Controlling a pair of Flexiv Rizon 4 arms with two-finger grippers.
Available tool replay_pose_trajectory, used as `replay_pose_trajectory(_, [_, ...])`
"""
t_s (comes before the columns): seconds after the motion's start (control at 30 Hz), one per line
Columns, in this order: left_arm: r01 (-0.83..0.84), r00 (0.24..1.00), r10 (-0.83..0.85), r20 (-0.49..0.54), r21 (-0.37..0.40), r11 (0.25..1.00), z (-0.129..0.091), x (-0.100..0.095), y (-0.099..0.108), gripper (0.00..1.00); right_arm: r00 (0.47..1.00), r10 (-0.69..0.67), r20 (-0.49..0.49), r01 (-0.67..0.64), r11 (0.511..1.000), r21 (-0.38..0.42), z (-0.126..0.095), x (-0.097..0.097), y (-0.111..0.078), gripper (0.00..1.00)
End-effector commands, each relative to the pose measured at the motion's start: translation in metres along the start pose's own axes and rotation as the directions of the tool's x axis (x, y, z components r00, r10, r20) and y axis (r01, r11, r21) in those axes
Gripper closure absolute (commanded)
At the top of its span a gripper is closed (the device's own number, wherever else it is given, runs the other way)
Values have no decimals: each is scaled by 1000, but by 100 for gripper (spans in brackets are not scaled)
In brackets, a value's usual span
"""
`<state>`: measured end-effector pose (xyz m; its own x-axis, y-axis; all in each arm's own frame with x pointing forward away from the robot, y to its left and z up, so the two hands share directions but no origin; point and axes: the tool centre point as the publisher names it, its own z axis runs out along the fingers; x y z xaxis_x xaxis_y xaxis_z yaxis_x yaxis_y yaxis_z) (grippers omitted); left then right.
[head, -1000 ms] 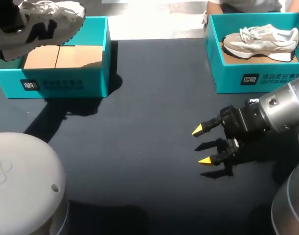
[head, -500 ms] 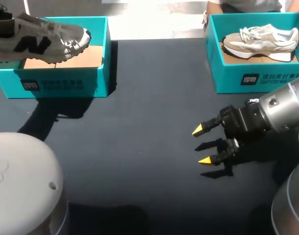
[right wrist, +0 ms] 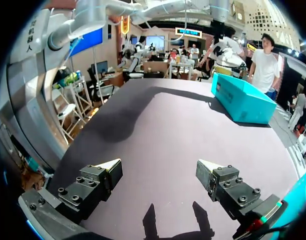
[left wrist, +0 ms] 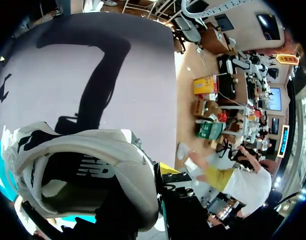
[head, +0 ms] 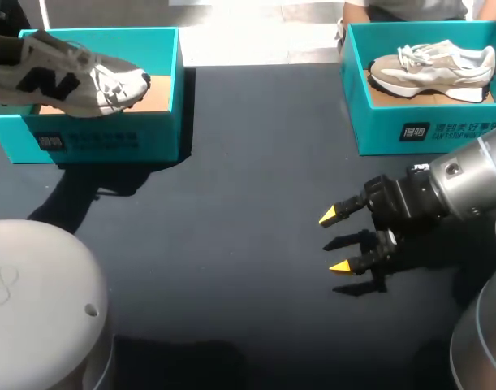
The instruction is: Take the shoe out of the shoebox, open the shoe tongue, remove and reinsert the insole, then place the shoe into the shoebox
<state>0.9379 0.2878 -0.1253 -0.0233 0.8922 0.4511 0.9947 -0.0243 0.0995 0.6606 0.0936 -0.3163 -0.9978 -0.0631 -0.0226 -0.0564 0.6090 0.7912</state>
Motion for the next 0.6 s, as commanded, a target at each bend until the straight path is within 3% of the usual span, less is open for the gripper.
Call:
replay_pose_trajectory(0.03, [-1,1000,1,2,1,1000,-1,1,1,100,1000,1,2,-1,1000,5,2,0,1,0])
replay_pose_trajectory(0.27, [-29,998,28,48,23,999,0,-15,42,100,1000,1,2,-1,1000,5,2,0,1,0])
replay_pose_trajectory(0.6, [6,994,-8,107,18,1000,17,-18,84,100,1000,1,2,-1,1000,5,2,0,1,0])
